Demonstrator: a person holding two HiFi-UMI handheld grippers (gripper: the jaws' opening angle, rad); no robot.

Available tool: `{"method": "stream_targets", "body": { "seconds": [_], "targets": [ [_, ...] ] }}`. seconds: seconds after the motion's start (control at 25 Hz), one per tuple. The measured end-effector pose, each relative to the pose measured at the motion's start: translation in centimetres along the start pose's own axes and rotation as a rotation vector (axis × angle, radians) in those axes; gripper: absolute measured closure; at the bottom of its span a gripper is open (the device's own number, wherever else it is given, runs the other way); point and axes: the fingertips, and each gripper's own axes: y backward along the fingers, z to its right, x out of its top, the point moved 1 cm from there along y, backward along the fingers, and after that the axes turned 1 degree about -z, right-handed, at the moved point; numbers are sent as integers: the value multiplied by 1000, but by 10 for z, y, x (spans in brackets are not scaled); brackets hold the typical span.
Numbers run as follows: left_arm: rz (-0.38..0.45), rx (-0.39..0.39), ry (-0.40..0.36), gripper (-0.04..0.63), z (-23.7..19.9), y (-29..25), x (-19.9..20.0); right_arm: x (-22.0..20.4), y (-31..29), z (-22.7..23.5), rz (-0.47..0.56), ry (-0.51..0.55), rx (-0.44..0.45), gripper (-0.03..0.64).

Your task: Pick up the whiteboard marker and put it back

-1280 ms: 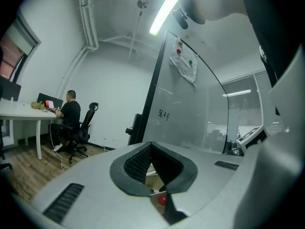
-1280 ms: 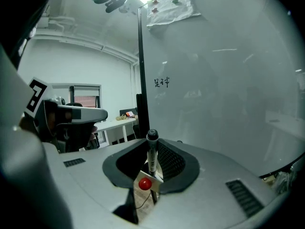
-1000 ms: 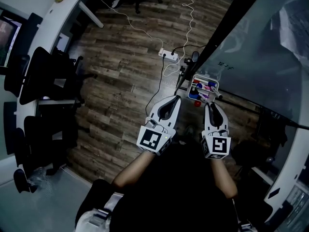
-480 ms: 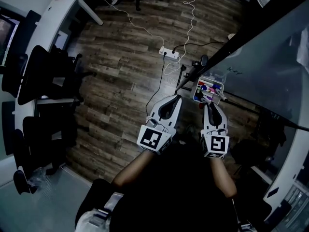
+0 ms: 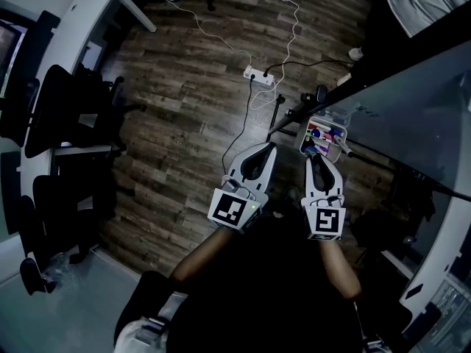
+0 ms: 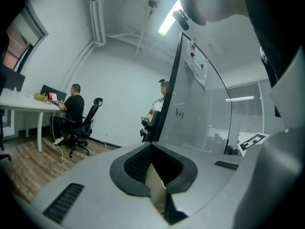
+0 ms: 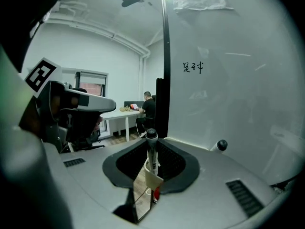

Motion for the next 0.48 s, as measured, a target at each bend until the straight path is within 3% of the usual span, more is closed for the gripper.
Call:
{"method": "stream_targets", "body": {
  "seconds": [0.48],
  "targets": [
    [-1,42,6,588,-17,7,2,4,-11,-17,1,52,41,538]
  ]
}}
